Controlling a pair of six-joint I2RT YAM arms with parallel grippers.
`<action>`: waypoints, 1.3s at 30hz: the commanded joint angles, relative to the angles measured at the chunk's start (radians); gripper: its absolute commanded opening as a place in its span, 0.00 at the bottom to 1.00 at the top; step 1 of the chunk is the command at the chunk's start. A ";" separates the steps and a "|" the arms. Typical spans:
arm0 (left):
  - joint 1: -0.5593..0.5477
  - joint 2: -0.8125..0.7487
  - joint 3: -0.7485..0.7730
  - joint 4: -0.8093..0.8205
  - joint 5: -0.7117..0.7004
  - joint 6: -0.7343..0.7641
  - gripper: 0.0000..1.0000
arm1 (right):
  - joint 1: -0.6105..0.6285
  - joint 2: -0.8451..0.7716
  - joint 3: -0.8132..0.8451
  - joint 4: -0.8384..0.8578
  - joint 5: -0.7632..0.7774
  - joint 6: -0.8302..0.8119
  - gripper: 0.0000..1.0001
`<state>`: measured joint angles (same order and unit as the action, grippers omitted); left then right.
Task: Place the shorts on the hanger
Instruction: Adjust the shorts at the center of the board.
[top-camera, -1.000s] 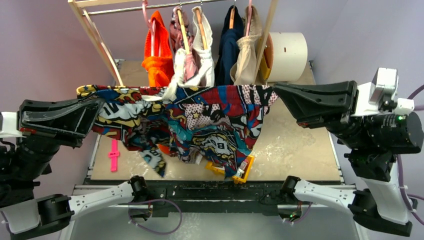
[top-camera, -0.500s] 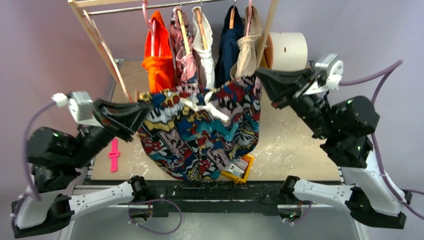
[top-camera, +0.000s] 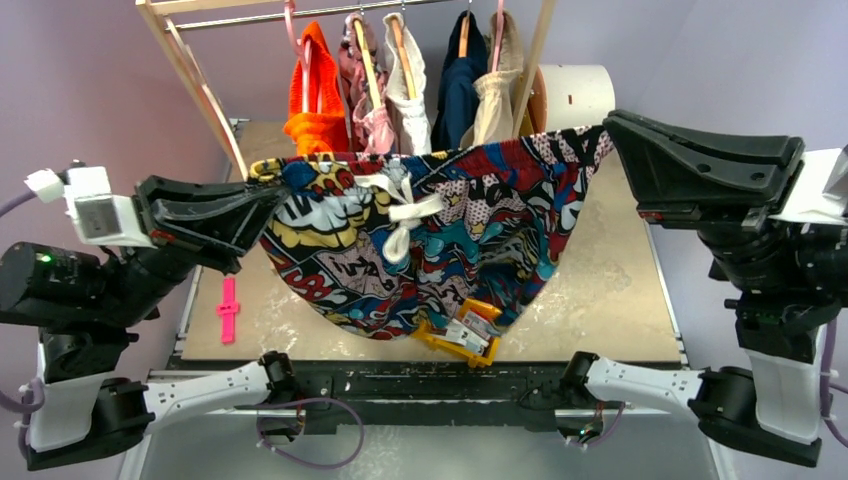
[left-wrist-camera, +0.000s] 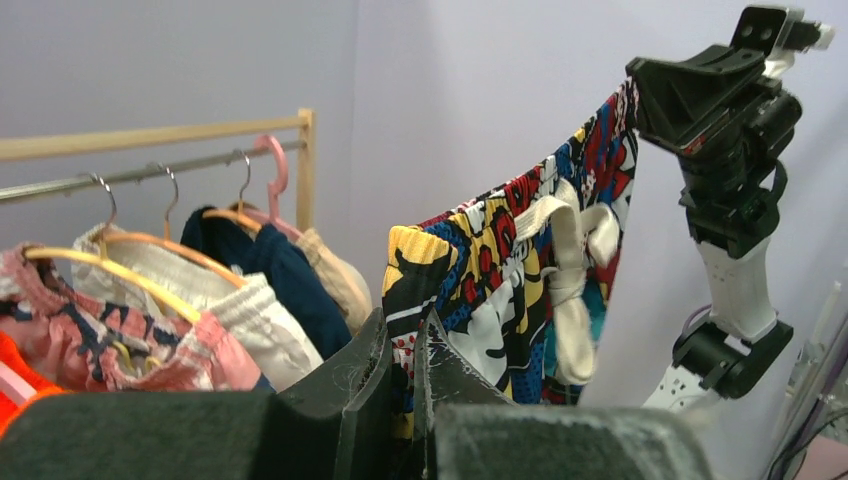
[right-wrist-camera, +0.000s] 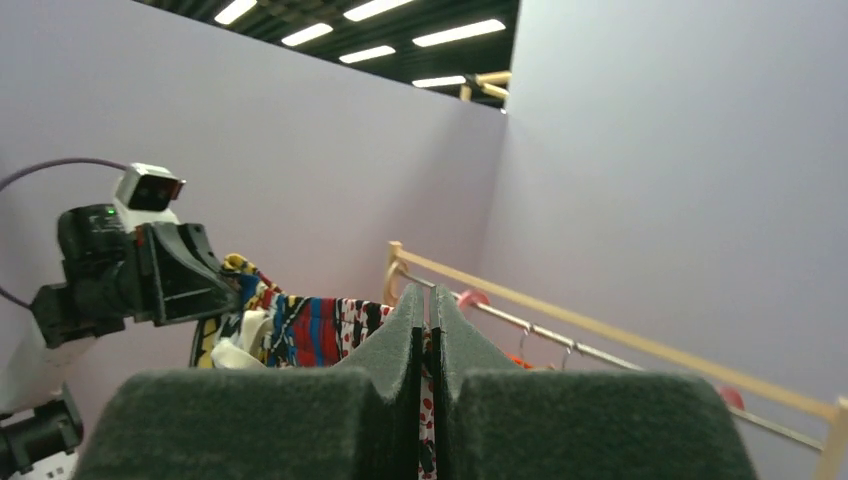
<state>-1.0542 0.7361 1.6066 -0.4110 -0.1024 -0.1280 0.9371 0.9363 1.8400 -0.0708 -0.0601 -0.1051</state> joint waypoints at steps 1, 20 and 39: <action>0.006 0.018 0.133 0.067 -0.022 0.083 0.00 | -0.003 0.056 0.137 0.066 -0.097 -0.013 0.00; 0.005 0.079 0.015 0.114 -0.217 0.235 0.00 | -0.003 0.058 -0.127 0.189 0.243 -0.164 0.00; 0.006 -0.312 -0.660 0.145 -0.253 -0.165 0.00 | -0.003 -0.260 -0.792 0.197 0.288 0.158 0.00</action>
<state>-1.0538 0.5262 1.1481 -0.3069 -0.3191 -0.0868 0.9360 0.7479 1.2030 0.1158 0.1715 -0.1226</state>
